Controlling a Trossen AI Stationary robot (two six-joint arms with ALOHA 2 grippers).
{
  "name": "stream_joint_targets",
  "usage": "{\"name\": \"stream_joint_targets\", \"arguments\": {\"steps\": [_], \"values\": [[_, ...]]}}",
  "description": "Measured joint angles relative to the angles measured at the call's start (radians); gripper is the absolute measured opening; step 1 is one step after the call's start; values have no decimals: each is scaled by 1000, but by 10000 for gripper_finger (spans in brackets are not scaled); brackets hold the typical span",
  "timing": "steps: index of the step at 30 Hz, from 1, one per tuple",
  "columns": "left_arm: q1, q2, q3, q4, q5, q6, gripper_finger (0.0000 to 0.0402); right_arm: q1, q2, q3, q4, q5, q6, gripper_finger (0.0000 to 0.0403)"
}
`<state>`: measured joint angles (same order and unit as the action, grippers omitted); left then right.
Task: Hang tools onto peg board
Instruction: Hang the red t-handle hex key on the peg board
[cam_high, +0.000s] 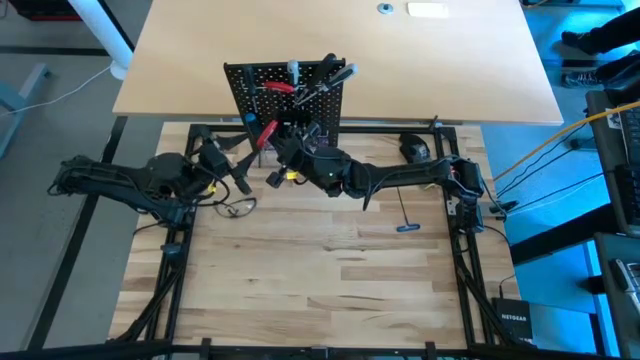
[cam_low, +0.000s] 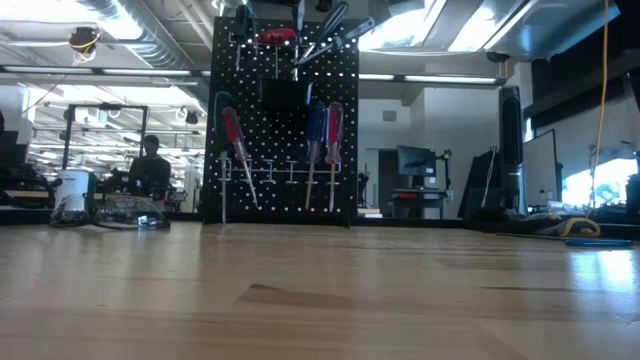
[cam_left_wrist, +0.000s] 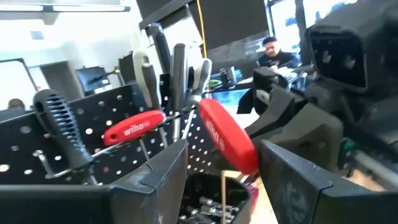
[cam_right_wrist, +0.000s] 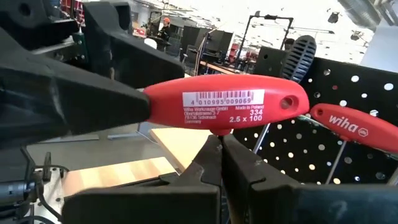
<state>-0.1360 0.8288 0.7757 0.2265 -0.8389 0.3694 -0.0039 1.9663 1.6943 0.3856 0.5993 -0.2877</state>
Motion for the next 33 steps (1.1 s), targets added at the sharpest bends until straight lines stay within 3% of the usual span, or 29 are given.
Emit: {"name": "stream_joint_targets", "arguments": {"steps": [6, 19, 25, 33], "values": [[1, 0, 0, -6, -94, 66, 184, 4, 0, 0, 5, -7, 1, 3], [50, -2, 0, -11, -102, 57, 184, 4, 0, 0, 0, -13, -7, 3], [-29, -37, 0, -131, -103, 32, 184, -11, 0, 0, 18, 11, -54, 3], [-63, -112, 0, -393, -101, -136, 184, -89, 0, 0, 17, 7, 4, 3]]}}
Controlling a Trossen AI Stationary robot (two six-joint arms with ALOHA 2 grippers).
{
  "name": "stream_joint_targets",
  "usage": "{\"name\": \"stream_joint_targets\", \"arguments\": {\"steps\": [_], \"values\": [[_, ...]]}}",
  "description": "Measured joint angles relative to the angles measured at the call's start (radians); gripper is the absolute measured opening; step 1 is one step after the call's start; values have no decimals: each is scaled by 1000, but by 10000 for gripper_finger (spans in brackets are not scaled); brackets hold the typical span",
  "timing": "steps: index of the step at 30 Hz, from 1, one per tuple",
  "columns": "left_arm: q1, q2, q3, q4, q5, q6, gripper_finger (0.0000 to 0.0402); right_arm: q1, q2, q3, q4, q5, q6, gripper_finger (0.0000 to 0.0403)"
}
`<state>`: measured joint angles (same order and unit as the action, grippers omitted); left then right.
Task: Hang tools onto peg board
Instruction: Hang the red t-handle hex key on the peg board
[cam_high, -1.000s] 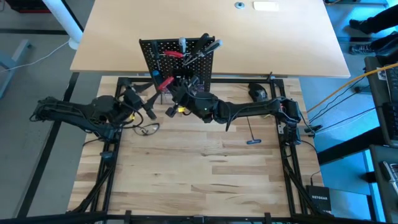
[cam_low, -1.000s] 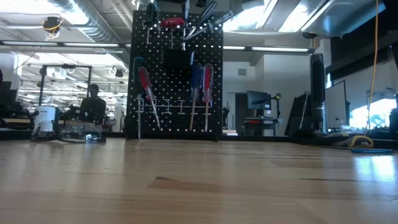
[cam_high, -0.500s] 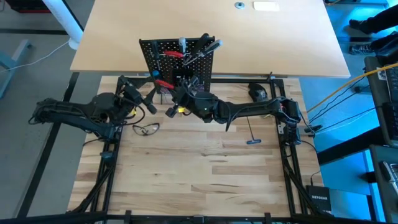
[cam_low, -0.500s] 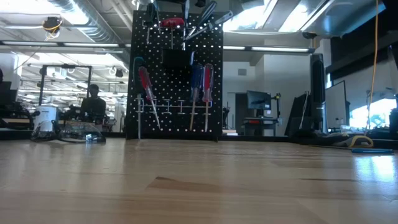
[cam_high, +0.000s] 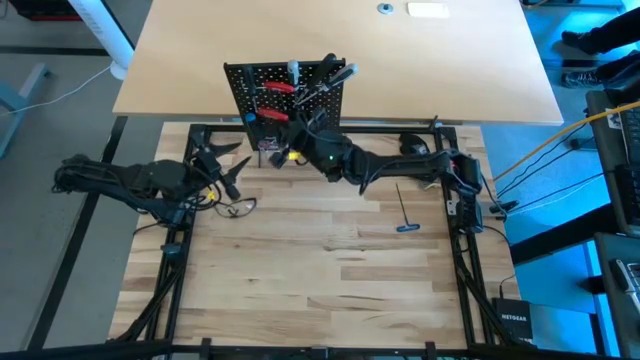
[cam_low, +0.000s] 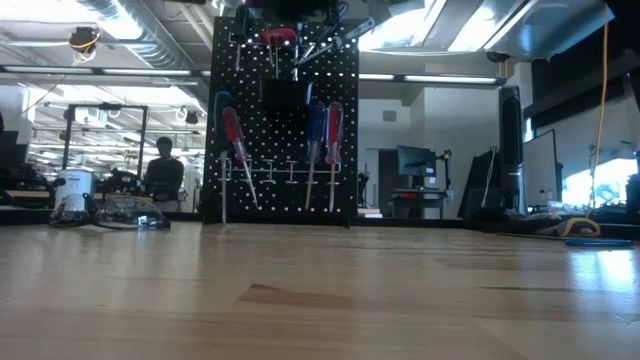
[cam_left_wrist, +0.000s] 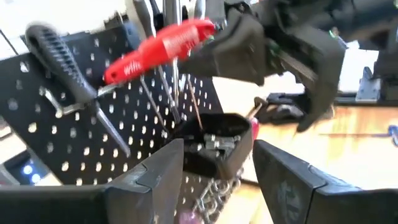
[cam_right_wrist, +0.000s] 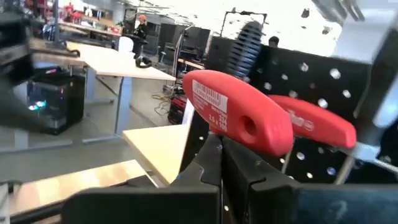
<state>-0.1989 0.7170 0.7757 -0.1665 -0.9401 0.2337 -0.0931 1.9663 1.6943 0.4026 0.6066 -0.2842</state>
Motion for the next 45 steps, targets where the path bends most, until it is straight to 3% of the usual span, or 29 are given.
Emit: {"name": "stream_joint_targets", "arguments": {"steps": [10, 19, 37, 45], "values": [[0, -24, 0, -106, 0, -78, 184, -117, 0, 0, -9, -149, 225, 3], [0, -23, 0, -106, 1, -82, 184, -150, 0, 1, -30, -179, 264, 3], [0, -23, 0, -86, 1, -76, 184, -165, 0, 1, -37, -177, 259, 3], [-2, -23, 0, -86, 2, -88, 184, -125, 2, 21, -56, -49, 280, 3]]}}
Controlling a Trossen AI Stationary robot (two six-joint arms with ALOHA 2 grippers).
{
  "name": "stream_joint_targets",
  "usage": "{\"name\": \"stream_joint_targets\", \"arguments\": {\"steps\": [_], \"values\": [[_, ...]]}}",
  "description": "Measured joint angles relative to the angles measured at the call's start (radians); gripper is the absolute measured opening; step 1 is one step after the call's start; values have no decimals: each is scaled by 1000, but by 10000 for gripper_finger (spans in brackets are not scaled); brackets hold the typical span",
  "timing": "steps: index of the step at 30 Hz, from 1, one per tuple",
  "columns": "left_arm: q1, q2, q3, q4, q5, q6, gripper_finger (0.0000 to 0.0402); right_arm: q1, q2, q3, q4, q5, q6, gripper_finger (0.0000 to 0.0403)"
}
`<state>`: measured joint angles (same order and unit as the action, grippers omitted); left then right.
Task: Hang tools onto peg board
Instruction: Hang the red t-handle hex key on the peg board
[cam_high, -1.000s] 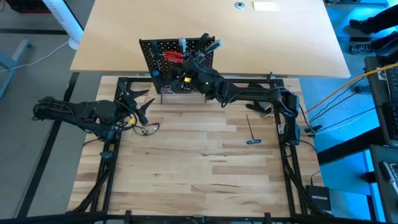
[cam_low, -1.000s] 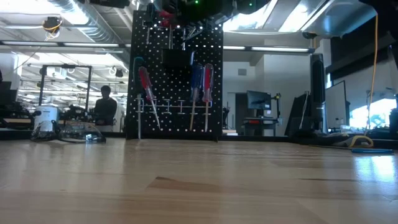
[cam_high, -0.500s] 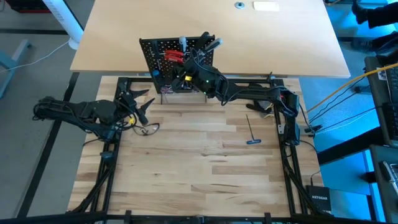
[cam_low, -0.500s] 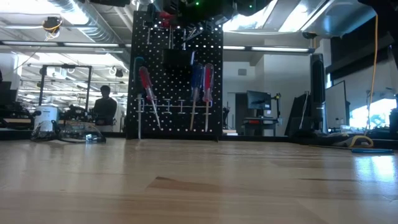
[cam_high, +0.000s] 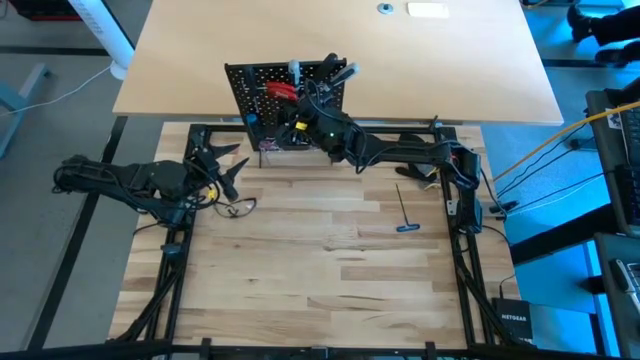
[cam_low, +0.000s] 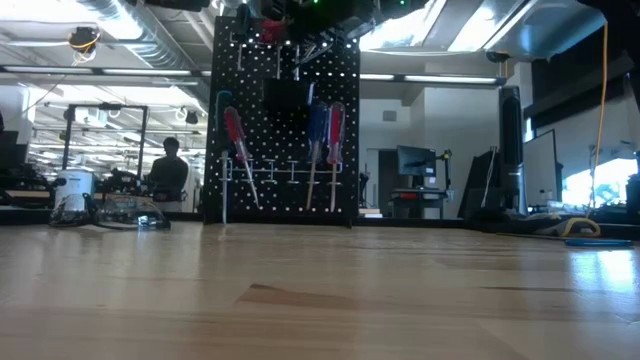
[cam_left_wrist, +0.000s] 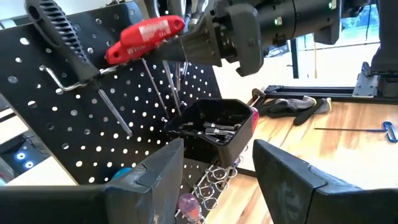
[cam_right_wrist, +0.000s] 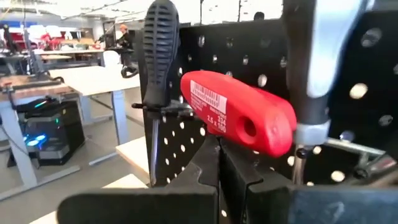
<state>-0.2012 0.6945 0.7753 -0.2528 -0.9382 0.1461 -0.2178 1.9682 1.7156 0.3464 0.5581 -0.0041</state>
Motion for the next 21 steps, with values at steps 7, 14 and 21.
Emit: {"name": "stream_joint_targets", "arguments": {"steps": [7, 14, 21], "values": [[-1, 0, 0, -4, 0, -9, 184, 28, 0, 12, -15, 12, -28, 3], [-2, 0, 0, -20, 0, -16, 184, 91, 0, 12, -26, 4, -90, 3], [-2, 15, 0, -30, 19, -32, 184, 166, 0, 12, -29, -82, -106, 3]]}}
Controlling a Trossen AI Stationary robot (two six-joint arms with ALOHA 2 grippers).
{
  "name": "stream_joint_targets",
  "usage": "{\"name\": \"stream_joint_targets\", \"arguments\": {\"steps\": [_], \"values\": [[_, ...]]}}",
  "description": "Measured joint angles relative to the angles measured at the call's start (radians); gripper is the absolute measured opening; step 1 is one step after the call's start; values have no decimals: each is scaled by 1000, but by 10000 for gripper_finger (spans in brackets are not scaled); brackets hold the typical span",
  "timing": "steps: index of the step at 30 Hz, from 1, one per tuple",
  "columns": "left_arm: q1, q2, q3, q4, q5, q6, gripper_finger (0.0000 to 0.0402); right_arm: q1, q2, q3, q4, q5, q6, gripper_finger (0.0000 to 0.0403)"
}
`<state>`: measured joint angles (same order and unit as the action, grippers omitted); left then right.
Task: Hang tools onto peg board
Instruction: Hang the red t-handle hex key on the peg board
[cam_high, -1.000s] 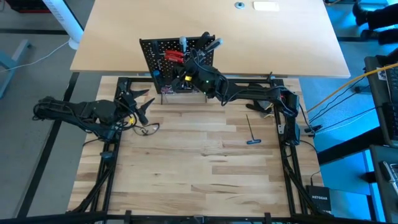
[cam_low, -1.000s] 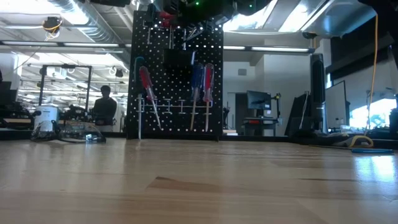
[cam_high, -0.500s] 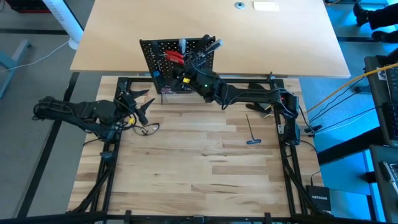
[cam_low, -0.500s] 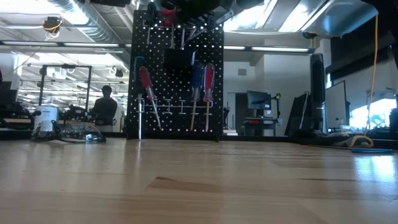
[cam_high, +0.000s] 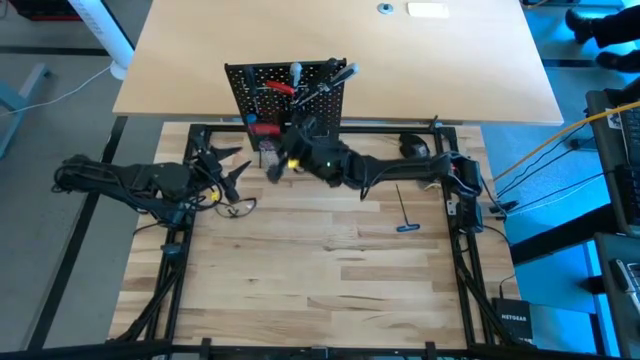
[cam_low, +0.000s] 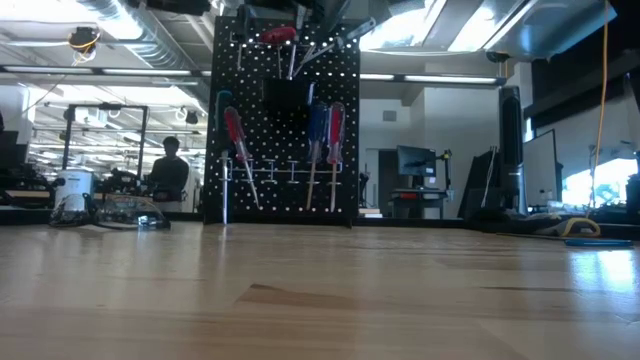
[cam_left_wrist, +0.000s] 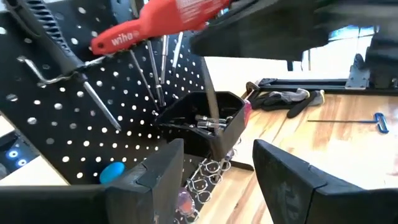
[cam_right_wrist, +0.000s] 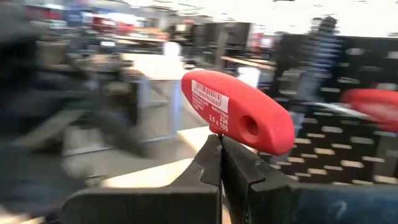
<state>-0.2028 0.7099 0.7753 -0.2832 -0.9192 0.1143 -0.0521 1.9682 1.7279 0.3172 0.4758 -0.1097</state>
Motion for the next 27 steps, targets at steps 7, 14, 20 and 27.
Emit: {"name": "stream_joint_targets", "arguments": {"steps": [7, 14, 20, 27], "values": [[0, 52, -53, 128, 31, 56, 184, 78, 0, 0, 29, -114, 5, 3], [-1, 65, -66, 227, 142, 70, 184, 118, 0, 0, 47, -129, -28, 3], [-1, 62, -66, 237, 177, 54, 184, 125, -2, 0, 25, -128, -50, 3], [-21, 10, -66, 164, 227, 30, 184, 126, -2, 0, 17, -121, -64, 3]]}}
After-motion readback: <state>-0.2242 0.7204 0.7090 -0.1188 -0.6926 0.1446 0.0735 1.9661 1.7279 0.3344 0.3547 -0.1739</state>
